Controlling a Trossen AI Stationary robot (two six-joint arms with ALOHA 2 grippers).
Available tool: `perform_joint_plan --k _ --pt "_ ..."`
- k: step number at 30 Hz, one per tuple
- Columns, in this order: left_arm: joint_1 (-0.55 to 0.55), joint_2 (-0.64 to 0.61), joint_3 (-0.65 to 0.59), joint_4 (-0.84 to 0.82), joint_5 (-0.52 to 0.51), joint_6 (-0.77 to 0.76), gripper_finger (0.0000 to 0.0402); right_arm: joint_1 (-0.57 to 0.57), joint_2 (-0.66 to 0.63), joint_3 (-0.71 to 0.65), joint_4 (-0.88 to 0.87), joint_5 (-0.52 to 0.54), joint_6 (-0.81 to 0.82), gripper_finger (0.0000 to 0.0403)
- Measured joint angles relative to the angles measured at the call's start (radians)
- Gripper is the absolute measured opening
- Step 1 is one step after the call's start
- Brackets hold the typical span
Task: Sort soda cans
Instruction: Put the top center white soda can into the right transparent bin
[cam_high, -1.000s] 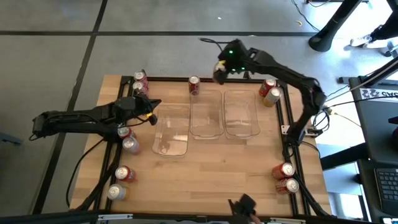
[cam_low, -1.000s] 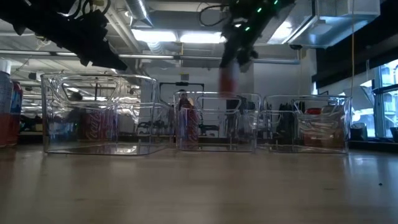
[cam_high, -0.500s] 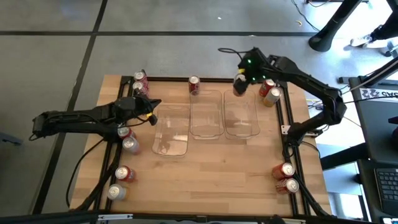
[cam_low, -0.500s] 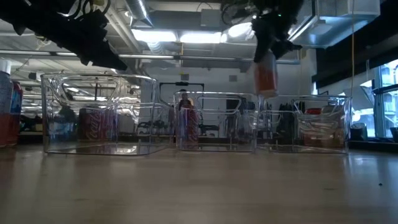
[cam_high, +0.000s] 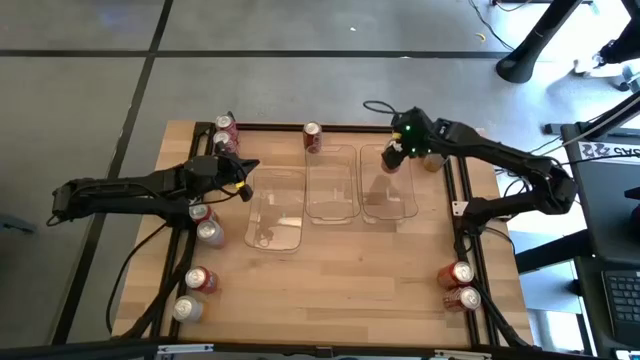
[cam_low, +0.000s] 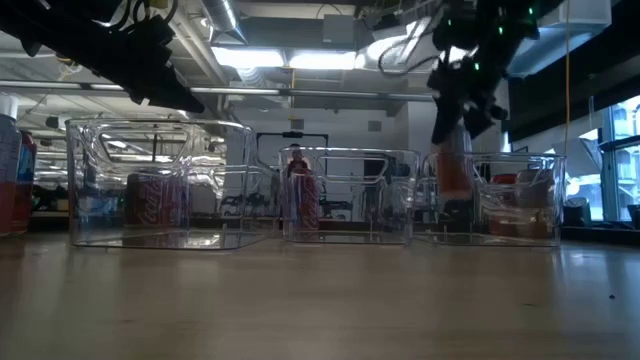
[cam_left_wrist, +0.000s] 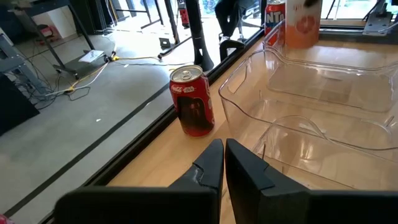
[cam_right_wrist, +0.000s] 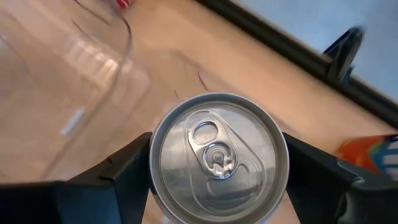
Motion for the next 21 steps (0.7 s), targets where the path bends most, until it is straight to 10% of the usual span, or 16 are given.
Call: perform_joint_plan --k 21 --pt "0.000 0.000 0.000 0.051 0.000 -0.011 0.0011 0.000 -0.002 -0.254 0.300 0.104 0.111 0.0297"
